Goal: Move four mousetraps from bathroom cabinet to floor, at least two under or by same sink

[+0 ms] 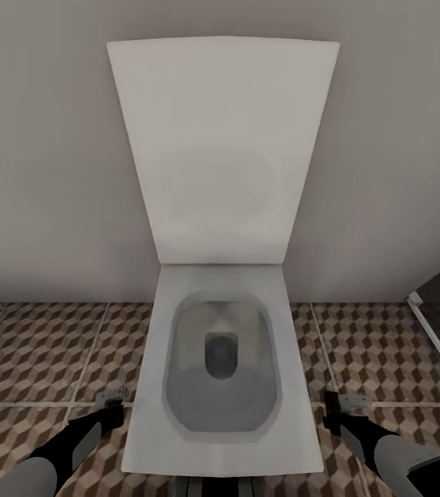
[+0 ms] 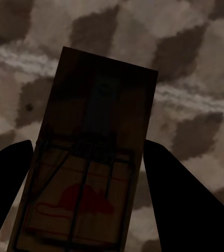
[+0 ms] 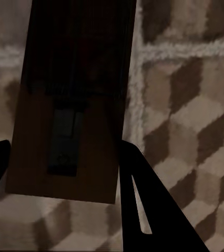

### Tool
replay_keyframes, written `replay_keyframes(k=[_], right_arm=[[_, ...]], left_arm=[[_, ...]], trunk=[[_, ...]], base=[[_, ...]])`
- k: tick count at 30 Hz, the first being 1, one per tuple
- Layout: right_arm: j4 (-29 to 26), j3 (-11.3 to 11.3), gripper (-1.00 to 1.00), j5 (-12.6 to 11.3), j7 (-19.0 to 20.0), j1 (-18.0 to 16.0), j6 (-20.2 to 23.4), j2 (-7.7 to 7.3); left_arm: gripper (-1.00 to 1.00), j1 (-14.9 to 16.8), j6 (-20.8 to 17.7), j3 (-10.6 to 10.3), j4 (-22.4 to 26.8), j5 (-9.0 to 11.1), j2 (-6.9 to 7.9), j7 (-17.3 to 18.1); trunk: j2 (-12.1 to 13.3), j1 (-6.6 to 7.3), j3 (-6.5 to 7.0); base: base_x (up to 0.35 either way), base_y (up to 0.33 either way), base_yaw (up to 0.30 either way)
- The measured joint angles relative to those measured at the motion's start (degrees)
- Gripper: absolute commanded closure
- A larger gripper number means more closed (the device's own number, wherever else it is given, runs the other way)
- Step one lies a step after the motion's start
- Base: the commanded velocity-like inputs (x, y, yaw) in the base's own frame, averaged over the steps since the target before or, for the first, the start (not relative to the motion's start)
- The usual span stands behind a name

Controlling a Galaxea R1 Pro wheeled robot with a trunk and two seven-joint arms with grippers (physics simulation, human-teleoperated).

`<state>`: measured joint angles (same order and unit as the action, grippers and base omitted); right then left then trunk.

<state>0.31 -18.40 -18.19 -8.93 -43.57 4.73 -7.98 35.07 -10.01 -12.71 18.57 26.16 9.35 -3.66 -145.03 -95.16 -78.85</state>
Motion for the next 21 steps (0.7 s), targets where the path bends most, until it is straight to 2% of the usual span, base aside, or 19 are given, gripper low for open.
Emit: replay_keyframes(k=[9, 18, 21], right_arm=[[0.15, -0.01, 1.00, 2.05, -0.01, 1.15, -2.91, 0.13], [0.18, 0.00, 1.00, 2.42, 1.11, 1.24, -2.86, 0.15], [0.18, -0.01, 1.00, 2.45, 1.44, 1.24, -2.87, 0.15]], left_arm=[[1.00, 0.00, 0.00, -0.01, 0.00, -0.01, 0.00, 0.00], [1.00, 0.00, 0.00, 0.00, 0.01, 0.01, 0.00, 0.00], [1.00, 0.00, 0.00, 0.00, 0.03, 0.01, 0.00, 0.00]], trunk=[[0.00, 0.00, 0.00], [-0.12, -0.23, -1.99], [-0.12, -0.23, -1.99]], base=[[0.000, 0.000, 0.000], [0.000, 0.000, 0.000], [0.000, 0.000, 0.000]])
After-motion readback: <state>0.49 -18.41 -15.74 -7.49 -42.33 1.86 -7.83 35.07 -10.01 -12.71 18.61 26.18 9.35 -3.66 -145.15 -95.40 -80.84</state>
